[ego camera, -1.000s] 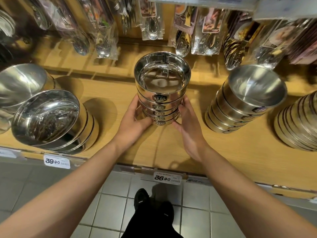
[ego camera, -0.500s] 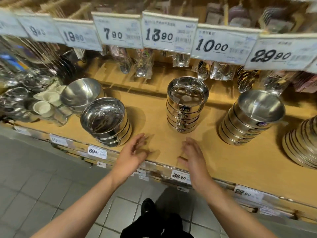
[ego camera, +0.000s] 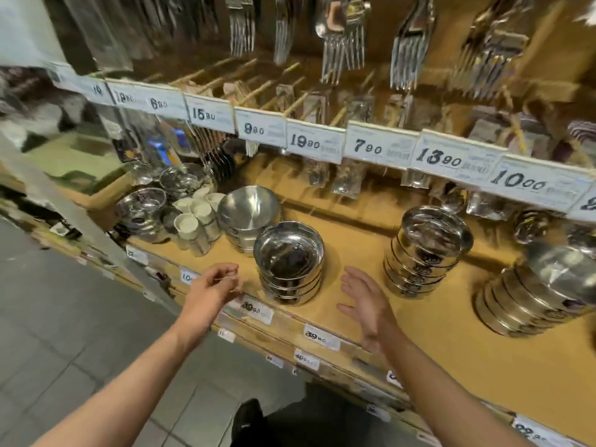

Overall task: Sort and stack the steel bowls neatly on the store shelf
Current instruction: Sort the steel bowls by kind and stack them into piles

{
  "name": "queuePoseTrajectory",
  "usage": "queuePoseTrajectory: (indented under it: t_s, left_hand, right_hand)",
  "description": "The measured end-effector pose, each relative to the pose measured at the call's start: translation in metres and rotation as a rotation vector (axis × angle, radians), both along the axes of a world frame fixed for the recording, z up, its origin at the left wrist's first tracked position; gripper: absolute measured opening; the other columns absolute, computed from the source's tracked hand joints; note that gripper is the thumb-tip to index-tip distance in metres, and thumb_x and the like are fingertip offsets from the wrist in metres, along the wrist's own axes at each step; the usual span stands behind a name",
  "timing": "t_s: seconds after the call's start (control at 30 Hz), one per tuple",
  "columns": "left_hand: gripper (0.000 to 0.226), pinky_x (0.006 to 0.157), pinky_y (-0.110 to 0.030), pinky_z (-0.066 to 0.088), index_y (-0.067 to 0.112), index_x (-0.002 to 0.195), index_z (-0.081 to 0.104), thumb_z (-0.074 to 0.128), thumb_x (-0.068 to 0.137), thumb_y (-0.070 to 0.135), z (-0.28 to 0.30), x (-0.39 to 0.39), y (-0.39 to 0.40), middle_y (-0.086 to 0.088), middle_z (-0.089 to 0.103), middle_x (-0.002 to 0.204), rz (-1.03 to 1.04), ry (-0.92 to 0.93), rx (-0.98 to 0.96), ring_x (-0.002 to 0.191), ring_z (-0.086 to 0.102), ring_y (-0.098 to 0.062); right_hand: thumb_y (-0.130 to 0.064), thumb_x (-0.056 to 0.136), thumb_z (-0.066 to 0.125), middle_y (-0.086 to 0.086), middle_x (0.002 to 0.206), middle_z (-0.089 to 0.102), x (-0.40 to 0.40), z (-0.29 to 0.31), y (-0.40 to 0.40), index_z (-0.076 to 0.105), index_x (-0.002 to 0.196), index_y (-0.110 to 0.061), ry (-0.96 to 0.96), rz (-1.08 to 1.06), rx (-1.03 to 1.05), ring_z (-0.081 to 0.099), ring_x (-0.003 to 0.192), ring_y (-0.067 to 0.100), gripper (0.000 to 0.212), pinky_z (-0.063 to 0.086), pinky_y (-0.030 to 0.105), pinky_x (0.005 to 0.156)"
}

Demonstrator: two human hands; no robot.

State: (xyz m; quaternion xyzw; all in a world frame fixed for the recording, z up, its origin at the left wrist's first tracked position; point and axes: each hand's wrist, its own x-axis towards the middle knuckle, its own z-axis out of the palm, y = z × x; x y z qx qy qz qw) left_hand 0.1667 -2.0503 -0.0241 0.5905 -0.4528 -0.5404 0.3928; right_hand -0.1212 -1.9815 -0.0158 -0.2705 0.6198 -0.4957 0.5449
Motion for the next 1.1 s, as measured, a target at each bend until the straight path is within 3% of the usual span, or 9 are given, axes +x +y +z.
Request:
queuePoseTrajectory:
  t_s: [0.13,0.23,0.3,0.4,0.53,0.77,0.9,1.0,1.1]
  left_hand:
    - [0.024,0.086,-0.030,0.056,0.036,0.105,0.074,0.064,0.098,0.016,0.000,0.004,-0.024,0.015,0.074,0.101,0.012,0.053,-0.042,0.099,0.071,-0.008]
    - [0.025,0.090,-0.030,0.056,0.044,0.108,0.069,0.062,0.101,0.021,-0.005,0.003,-0.041,0.019,0.074,0.107,-0.080,0.042,-0.019,0.102,0.069,-0.005]
    - [0.024,0.086,-0.027,0.055,0.048,0.114,0.066,0.061,0.101,0.028,-0.010,0.002,-0.051,0.028,0.073,0.105,-0.169,0.059,0.033,0.101,0.069,-0.002]
    - [0.040,0.090,-0.021,0.053,0.037,0.140,0.057,0.053,0.101,0.046,-0.013,-0.001,-0.067,0.021,0.065,0.130,-0.356,0.119,0.084,0.124,0.059,-0.005]
    - [0.049,0.107,-0.046,0.047,0.040,0.146,0.050,0.045,0.100,0.056,-0.014,-0.011,-0.079,0.011,0.057,0.147,-0.567,0.246,0.141,0.135,0.054,-0.014]
    - [0.031,0.090,-0.033,0.058,0.054,0.128,0.061,0.049,0.100,0.057,-0.017,-0.033,-0.078,0.013,0.069,0.130,-0.644,0.263,0.177,0.120,0.066,-0.010]
    - [0.042,0.078,-0.019,0.058,0.052,0.119,0.068,0.060,0.084,0.072,-0.013,-0.060,-0.057,0.011,0.072,0.124,-0.674,0.270,0.167,0.114,0.069,-0.008]
    - [0.046,0.094,-0.033,0.059,0.047,0.125,0.066,0.055,0.086,0.068,-0.013,-0.083,-0.039,0.004,0.068,0.134,-0.663,0.289,0.160,0.122,0.065,-0.017]
    - [0.047,0.101,-0.044,0.056,0.042,0.137,0.059,0.053,0.095,0.062,-0.011,-0.106,-0.019,0.002,0.058,0.145,-0.682,0.273,0.142,0.131,0.058,-0.020]
  right_hand:
    - [-0.032,0.102,0.055,0.000,0.137,0.057,0.024,-0.003,-0.029,0.065,0.112,-0.041,-0.006,-0.105,-0.039,0.058,0.109,0.009,0.016,0.050,0.031,0.080]
    - [-0.056,0.092,0.056,-0.003,0.121,0.064,0.046,-0.010,-0.039,0.073,0.105,-0.044,-0.047,-0.152,-0.047,0.060,0.103,0.016,0.024,0.046,0.036,0.084]
    - [-0.045,0.102,0.050,0.000,0.119,0.071,0.060,-0.018,-0.045,0.074,0.114,-0.035,-0.121,-0.192,-0.054,0.064,0.109,0.018,0.028,0.049,0.033,0.089]
    - [-0.041,0.106,0.042,-0.010,0.104,0.078,0.076,-0.025,-0.049,0.079,0.099,-0.041,-0.130,-0.195,-0.063,0.072,0.094,0.003,0.037,0.056,0.020,0.071]
    - [-0.052,0.104,0.041,-0.012,0.111,0.074,0.097,-0.026,-0.044,0.070,0.117,-0.036,-0.090,-0.246,-0.029,0.067,0.106,0.015,0.036,0.048,0.034,0.085]
    - [-0.064,0.090,0.042,-0.010,0.111,0.075,0.098,-0.015,-0.028,0.068,0.114,-0.046,-0.055,-0.317,-0.019,0.067,0.106,0.017,0.040,0.051,0.029,0.077]
    - [-0.068,0.088,0.042,-0.009,0.138,0.064,0.082,-0.017,-0.002,0.054,0.142,-0.041,-0.024,-0.408,-0.002,0.060,0.129,0.019,0.062,0.050,0.048,0.107]
    - [-0.067,0.090,0.039,-0.015,0.142,0.061,0.064,-0.015,0.021,0.053,0.143,-0.044,0.025,-0.432,-0.024,0.054,0.134,0.012,0.060,0.047,0.048,0.110]
    - [-0.065,0.092,0.038,-0.016,0.132,0.068,0.046,-0.012,0.045,0.058,0.136,-0.047,0.020,-0.471,-0.009,0.063,0.123,0.011,0.051,0.054,0.039,0.095]
